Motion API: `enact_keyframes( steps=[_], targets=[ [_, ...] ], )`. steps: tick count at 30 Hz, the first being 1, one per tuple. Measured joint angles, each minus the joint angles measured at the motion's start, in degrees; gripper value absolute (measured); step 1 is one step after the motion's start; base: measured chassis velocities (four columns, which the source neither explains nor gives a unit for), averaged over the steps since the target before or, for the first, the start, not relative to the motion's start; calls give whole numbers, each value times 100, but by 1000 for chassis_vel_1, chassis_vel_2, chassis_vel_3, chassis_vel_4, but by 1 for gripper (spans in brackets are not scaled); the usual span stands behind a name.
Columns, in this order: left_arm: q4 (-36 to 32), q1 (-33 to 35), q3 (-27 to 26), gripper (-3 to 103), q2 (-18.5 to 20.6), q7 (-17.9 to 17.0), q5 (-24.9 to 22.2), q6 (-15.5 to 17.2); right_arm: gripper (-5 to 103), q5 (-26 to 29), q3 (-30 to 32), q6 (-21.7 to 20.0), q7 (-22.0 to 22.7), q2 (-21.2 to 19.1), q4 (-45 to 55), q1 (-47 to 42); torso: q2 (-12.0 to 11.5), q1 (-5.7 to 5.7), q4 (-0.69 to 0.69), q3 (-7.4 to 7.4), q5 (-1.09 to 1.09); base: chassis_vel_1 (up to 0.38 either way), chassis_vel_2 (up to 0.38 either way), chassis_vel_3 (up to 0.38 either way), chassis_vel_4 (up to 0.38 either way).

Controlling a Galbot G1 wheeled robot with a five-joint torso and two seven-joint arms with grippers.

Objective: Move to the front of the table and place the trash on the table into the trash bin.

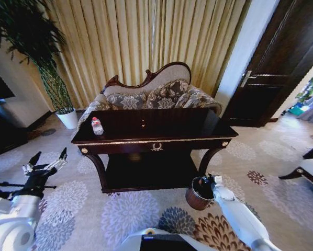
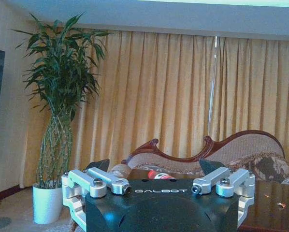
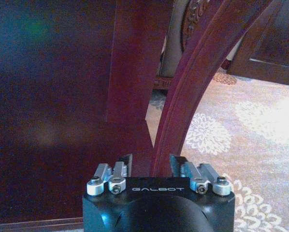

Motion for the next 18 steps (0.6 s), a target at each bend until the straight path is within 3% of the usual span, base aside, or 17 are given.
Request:
enact_keyframes(
  steps=[5, 8, 10, 12, 13, 18],
  targets=[
    [-1, 6, -14, 100, 4, 0, -9, -10, 70, 13, 36, -3, 5, -22, 34, -32, 0, 0, 0, 0, 0, 0, 0, 0, 0],
    [-2, 7, -14, 100, 4, 1, -9, -10, 76, 15, 47, -3, 6, -24, 46, -46, 0, 0, 0, 0, 0, 0, 0, 0, 0],
    [-6, 6, -10, 100, 4, 3, -9, -11, 91, 25, 60, -5, 7, -31, 84, -69, 0, 0, 0, 0, 0, 0, 0, 0, 0],
    [-7, 7, -10, 100, 3, 4, -10, -11, 91, 28, 64, -5, 8, -33, 95, -72, 0, 0, 0, 0, 0, 0, 0, 0, 0],
    [-9, 9, -10, 100, 4, 7, -9, -11, 99, 31, 69, -6, 8, -35, 102, -72, 0, 0, 0, 0, 0, 0, 0, 0, 0],
    [-10, 15, -10, 100, 0, 9, -9, -10, 100, 37, 71, -7, 9, -35, 104, -73, 0, 0, 0, 0, 0, 0, 0, 0, 0]
  ],
)
